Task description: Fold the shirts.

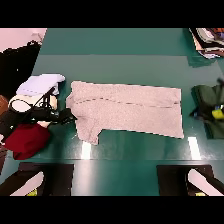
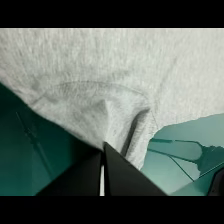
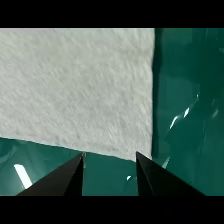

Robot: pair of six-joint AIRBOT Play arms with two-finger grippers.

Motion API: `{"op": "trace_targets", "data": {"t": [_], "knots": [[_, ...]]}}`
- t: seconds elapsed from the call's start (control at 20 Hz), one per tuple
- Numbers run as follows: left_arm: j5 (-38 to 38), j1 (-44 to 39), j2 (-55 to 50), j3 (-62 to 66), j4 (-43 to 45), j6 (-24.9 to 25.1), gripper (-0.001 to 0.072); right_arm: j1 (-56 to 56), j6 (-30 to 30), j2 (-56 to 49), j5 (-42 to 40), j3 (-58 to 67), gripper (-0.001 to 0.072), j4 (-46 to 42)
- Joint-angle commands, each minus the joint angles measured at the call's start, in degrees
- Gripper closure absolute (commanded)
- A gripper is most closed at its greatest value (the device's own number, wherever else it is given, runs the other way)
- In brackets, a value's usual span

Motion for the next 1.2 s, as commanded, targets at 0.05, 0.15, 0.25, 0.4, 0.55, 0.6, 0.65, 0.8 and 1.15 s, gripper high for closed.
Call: {"op": "trace_targets", "data": {"t": [0.05, 0.15, 0.25, 0.4, 0.55, 0.6, 0.65, 0.8, 1.15], "knots": [[-1.25, 0.02, 1.03, 0.48, -0.22, 0.52, 0.0684, -8.70, -2.32, 1.18, -3.61, -16.22, 0.0325, -0.92], [-1.27, 0.02, 1.03, 0.48, -0.13, 0.52, 0.0685, -10.05, -4.66, -0.90, -6.58, -19.45, 0.0326, 2.58], [-1.27, 0.02, 1.03, 0.48, -0.07, 0.50, 0.0685, -9.79, -6.78, -3.61, -8.26, -20.50, 0.0329, 7.30], [-1.31, 0.02, 1.03, 0.48, -0.02, 0.52, 0.0685, -6.78, -7.26, -6.67, -9.79, -19.15, 0.0405, 7.89], [-1.81, 0.02, 1.07, 0.50, 1.01, 0.46, 0.0685, -3.87, -7.23, -6.82, -10.40, -16.55, 0.0590, 7.65], [-2.80, 0.02, 1.27, 0.57, 2.01, 0.22, 0.0686, -3.13, -7.26, -6.64, -10.21, -15.47, 0.0646, 7.23], [-3.78, 0.02, 2.01, 0.63, 3.56, -0.52, 0.0687, -2.73, -7.23, -5.97, -10.16, -14.78, 0.0696, 6.69], [-6.67, 0.02, 7.91, 0.66, 10.95, -5.20, 0.0687, -3.21, -7.23, -1.62, -9.14, -13.49, 0.0702, 5.20], [-27.04, 0.02, 25.77, 2.43, 9.49, -12.09, 0.0687, -3.28, -4.09, 15.80, 4.98, -12.92, 0.0704, -0.11]]}}
